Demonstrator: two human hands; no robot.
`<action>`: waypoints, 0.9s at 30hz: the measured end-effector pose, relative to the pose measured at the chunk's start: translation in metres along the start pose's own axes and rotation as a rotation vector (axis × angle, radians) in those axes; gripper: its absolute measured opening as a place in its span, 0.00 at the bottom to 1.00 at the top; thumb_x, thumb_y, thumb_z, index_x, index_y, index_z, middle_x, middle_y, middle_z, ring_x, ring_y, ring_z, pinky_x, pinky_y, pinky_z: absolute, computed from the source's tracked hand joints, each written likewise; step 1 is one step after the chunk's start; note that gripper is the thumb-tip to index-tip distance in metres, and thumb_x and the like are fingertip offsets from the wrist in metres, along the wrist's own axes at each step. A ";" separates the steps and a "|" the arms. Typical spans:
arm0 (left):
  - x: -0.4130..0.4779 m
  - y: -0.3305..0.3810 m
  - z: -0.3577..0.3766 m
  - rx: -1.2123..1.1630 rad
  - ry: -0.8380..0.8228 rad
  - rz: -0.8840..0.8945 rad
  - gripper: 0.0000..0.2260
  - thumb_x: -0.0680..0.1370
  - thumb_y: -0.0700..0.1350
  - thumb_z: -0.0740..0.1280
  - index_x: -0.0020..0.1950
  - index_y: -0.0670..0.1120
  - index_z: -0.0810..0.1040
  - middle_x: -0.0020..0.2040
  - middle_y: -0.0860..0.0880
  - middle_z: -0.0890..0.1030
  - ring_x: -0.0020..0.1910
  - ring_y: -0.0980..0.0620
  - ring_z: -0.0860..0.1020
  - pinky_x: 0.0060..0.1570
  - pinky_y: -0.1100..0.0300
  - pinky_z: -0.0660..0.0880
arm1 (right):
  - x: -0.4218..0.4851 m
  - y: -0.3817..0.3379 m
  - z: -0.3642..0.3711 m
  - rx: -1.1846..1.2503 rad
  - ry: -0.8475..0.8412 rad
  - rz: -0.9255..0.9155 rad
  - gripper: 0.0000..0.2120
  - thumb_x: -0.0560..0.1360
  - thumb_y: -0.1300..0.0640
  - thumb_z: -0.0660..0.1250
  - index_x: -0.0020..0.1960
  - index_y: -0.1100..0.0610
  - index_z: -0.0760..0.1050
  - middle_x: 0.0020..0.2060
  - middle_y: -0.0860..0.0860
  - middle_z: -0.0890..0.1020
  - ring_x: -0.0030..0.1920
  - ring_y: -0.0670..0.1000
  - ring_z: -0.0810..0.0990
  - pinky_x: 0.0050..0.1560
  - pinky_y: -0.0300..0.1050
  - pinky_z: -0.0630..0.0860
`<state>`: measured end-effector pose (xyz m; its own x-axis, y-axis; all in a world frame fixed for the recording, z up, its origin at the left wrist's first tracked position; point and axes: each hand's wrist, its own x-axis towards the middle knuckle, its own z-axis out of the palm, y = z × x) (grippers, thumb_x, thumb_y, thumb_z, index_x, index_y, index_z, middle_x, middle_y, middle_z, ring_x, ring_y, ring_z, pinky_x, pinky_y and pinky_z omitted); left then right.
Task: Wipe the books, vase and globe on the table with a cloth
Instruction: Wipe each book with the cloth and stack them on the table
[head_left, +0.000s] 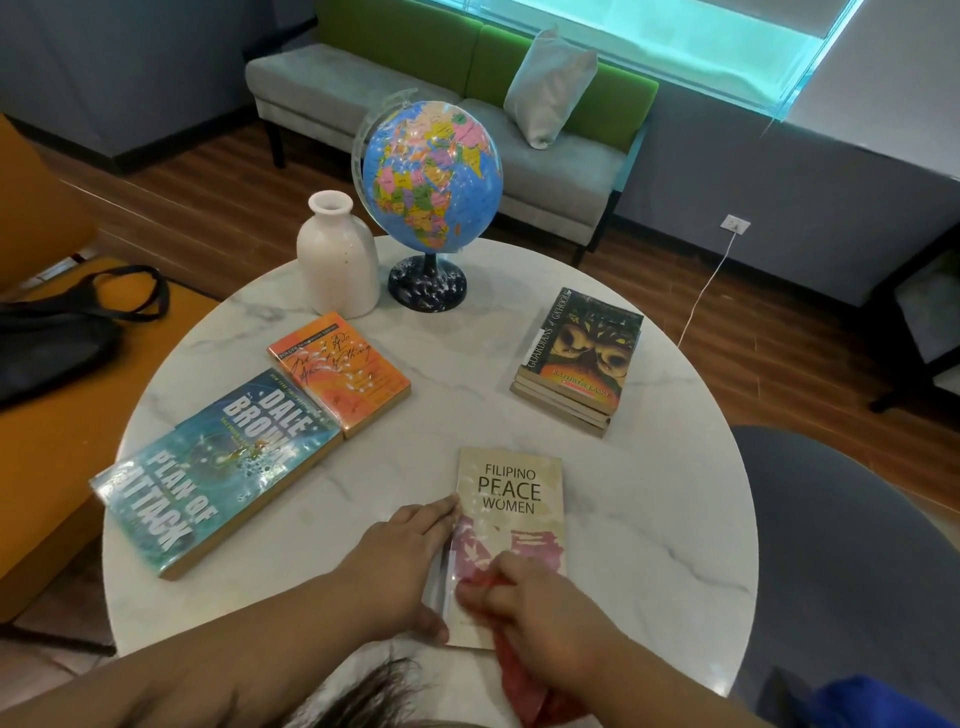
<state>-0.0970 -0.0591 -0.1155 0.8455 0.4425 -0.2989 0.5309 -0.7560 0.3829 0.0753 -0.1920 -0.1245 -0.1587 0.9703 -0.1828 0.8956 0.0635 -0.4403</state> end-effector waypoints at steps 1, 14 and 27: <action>0.000 0.000 0.000 -0.005 -0.002 -0.003 0.56 0.63 0.65 0.74 0.79 0.50 0.44 0.79 0.57 0.43 0.75 0.53 0.52 0.73 0.57 0.57 | -0.001 0.012 -0.001 -0.042 0.081 0.026 0.17 0.80 0.44 0.57 0.65 0.45 0.75 0.56 0.45 0.74 0.58 0.47 0.74 0.58 0.31 0.67; 0.000 0.002 -0.002 -0.009 -0.007 -0.005 0.56 0.63 0.65 0.74 0.79 0.49 0.44 0.79 0.56 0.43 0.76 0.54 0.51 0.74 0.58 0.56 | -0.011 0.008 -0.012 0.068 0.102 0.185 0.17 0.78 0.43 0.58 0.64 0.44 0.75 0.56 0.42 0.74 0.57 0.47 0.74 0.60 0.36 0.70; -0.001 0.004 -0.002 0.021 -0.003 -0.037 0.56 0.63 0.64 0.75 0.79 0.50 0.44 0.79 0.57 0.43 0.75 0.54 0.52 0.72 0.55 0.59 | 0.021 0.001 -0.013 0.005 0.106 0.196 0.20 0.80 0.39 0.54 0.66 0.46 0.74 0.50 0.43 0.72 0.53 0.40 0.74 0.54 0.33 0.72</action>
<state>-0.0958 -0.0620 -0.1119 0.8253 0.4686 -0.3150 0.5602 -0.7494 0.3530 0.0784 -0.1680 -0.1175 0.0632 0.9831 -0.1716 0.9029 -0.1296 -0.4099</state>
